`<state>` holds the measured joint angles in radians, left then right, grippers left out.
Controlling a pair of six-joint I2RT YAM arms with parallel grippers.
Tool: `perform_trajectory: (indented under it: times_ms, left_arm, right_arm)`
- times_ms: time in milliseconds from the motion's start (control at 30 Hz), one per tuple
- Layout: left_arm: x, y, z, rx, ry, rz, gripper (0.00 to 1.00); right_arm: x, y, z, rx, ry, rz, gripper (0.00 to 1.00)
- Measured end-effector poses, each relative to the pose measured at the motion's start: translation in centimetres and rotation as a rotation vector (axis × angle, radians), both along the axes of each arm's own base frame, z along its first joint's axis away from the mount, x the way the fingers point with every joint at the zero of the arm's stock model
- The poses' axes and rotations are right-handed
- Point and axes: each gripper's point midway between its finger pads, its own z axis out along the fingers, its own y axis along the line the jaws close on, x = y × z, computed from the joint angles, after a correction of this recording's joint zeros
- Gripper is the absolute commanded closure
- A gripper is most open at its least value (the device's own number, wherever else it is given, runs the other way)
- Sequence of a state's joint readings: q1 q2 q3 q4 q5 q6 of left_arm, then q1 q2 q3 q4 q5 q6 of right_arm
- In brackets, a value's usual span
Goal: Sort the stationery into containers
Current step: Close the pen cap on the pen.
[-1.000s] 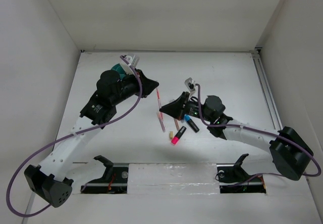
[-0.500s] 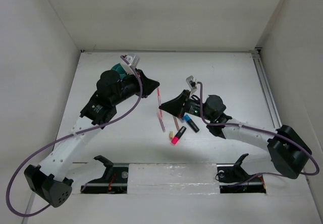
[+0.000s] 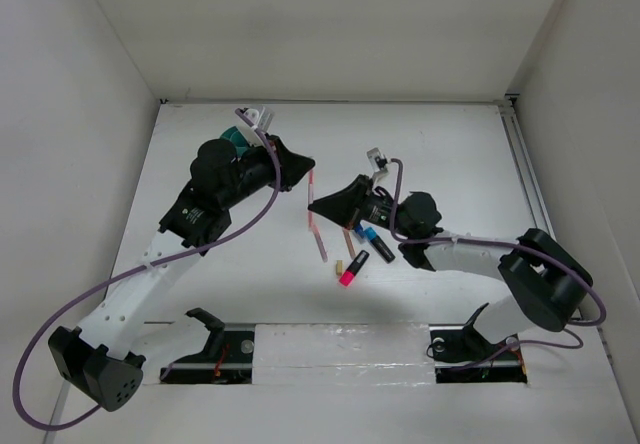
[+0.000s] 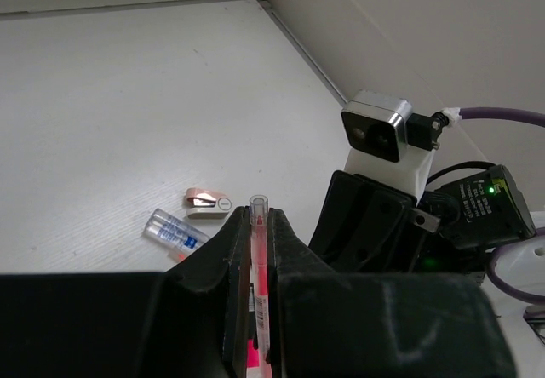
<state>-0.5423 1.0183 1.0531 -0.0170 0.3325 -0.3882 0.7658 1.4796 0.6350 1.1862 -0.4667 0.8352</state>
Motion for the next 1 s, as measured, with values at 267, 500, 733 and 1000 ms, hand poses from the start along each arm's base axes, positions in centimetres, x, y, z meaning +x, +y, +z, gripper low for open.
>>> perform_trajectory:
  times_ms: [267, 500, 733, 1000]
  left_arm:
    - [0.0, -0.2, 0.6, -0.021, -0.01, -0.003, 1.0]
    - [-0.1, -0.6, 1.2, -0.037, -0.035, -0.03, 1.0]
    - [1.4, -2.2, 1.0, -0.02, -0.028, -0.077, 1.0]
    - [1.3, -2.4, 1.5, -0.022, -0.044, -0.092, 1.0]
  right_arm:
    - [0.1, -0.2, 0.6, 0.02, -0.006, -0.011, 1.0]
    - [0.6, -0.7, 1.3, 0.031, -0.025, -0.026, 1.0]
    - [1.9, -1.0, 1.6, -0.046, -0.065, -0.054, 1.0]
    - [2.5, -2.7, 1.6, -0.148, -0.11, -0.112, 1.0]
